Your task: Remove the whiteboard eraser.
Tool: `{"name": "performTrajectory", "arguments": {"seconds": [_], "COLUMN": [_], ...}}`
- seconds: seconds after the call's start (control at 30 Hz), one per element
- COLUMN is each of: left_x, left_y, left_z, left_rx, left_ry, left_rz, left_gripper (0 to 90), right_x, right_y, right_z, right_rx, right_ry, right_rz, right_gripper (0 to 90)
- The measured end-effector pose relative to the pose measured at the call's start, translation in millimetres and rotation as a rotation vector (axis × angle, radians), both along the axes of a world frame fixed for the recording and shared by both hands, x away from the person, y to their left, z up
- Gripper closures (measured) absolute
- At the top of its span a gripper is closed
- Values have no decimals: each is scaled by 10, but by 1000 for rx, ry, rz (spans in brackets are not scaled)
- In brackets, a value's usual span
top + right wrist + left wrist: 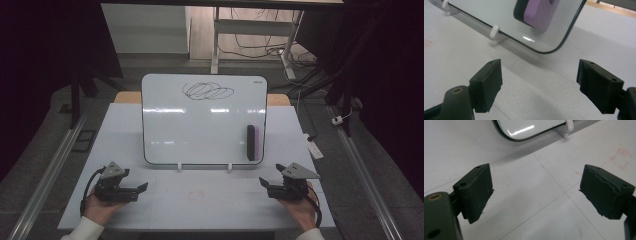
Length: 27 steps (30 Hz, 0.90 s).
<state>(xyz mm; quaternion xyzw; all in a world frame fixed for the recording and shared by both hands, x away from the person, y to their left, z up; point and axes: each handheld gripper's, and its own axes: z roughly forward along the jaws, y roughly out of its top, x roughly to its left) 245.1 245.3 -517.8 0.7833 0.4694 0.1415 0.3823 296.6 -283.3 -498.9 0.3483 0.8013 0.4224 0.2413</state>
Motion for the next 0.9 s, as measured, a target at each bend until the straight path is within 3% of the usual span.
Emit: {"name": "performTrajectory", "arguments": {"seconds": [0.27,0.57,0.9], "left_x": [2,20,146], "left_y": [-6,-17,-29], "left_z": [-3,38,221], "left_rx": [-5,-21,-37], "left_ry": [8,7,20], "left_rz": [-6,-21,1], "left_gripper": [119,126,124], "right_x": [-14,-25,-45], "right_y": [-20,-13,-7], "right_z": [22,48,77], "right_rx": [-6,1,16], "right_ry": [-30,-28,-40], "right_rz": [-8,-10,-14], "right_gripper": [218,232,238]}}
